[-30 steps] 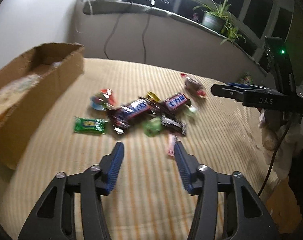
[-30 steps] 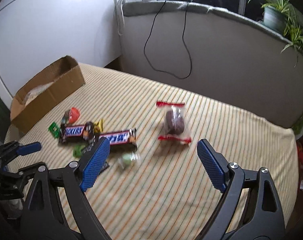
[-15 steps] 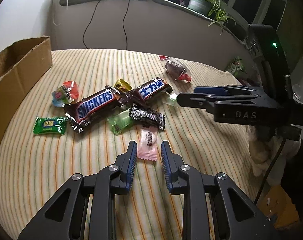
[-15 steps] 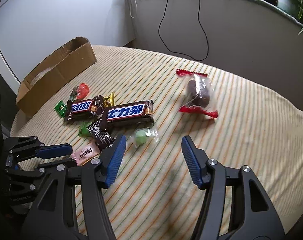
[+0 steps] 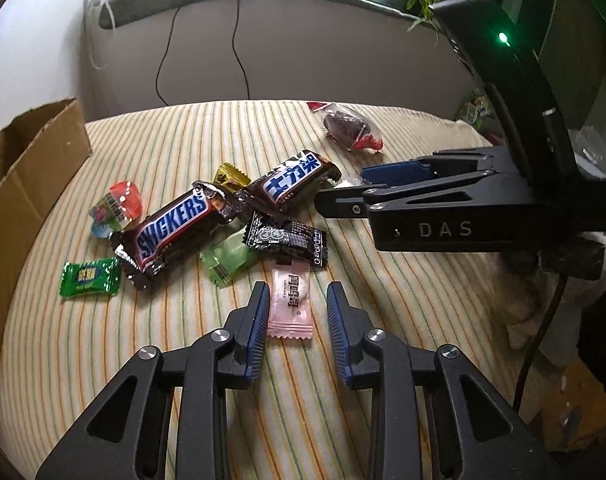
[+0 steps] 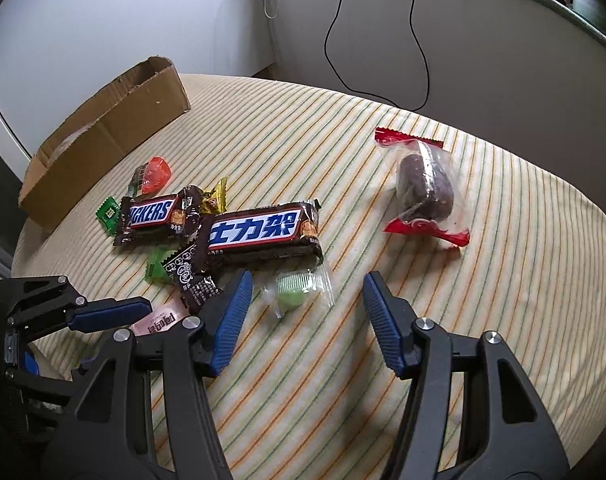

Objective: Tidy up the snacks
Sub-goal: 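Grasp the pink wrapped candy with the left gripper while the right grasps the green candy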

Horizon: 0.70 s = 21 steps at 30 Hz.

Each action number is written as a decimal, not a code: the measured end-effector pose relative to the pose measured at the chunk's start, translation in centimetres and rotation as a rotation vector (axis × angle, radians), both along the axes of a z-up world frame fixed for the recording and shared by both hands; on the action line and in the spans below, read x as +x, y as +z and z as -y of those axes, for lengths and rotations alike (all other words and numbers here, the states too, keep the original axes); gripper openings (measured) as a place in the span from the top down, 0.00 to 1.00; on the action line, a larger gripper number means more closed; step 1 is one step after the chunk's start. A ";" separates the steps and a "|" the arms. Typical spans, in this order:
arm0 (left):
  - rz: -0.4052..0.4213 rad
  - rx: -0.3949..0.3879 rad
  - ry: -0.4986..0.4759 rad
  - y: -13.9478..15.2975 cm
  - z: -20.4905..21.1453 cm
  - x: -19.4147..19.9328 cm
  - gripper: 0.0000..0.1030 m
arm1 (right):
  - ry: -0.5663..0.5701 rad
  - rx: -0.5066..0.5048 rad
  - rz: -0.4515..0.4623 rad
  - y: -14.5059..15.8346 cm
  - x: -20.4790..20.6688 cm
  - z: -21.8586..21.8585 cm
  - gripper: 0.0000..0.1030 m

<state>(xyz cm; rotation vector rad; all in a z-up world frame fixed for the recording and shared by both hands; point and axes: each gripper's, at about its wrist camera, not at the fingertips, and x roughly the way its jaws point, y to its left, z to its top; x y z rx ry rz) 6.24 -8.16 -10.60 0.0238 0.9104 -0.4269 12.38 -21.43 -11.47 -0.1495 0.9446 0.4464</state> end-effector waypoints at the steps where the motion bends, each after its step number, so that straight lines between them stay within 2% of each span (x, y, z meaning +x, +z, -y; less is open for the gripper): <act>1: 0.001 0.006 -0.001 -0.1 0.3 0.2 0.74 | -0.001 -0.003 -0.002 -0.1 0.1 -0.2 0.44; 4: 0.010 0.019 -0.002 -0.3 0.6 0.5 0.82 | -0.006 -0.008 -0.001 -0.1 0.3 -0.3 0.48; 12: 0.018 0.017 -0.005 -0.3 0.5 0.3 0.82 | -0.007 -0.023 -0.001 -0.2 0.1 -0.1 0.63; 17: 0.017 0.005 -0.003 -0.3 0.2 0.2 0.83 | -0.016 -0.015 -0.006 -0.1 -0.2 0.5 0.80; 21: 0.020 -0.001 0.000 -0.2 -0.1 -0.1 0.83 | -0.020 -0.015 -0.004 0.0 -0.4 0.6 0.81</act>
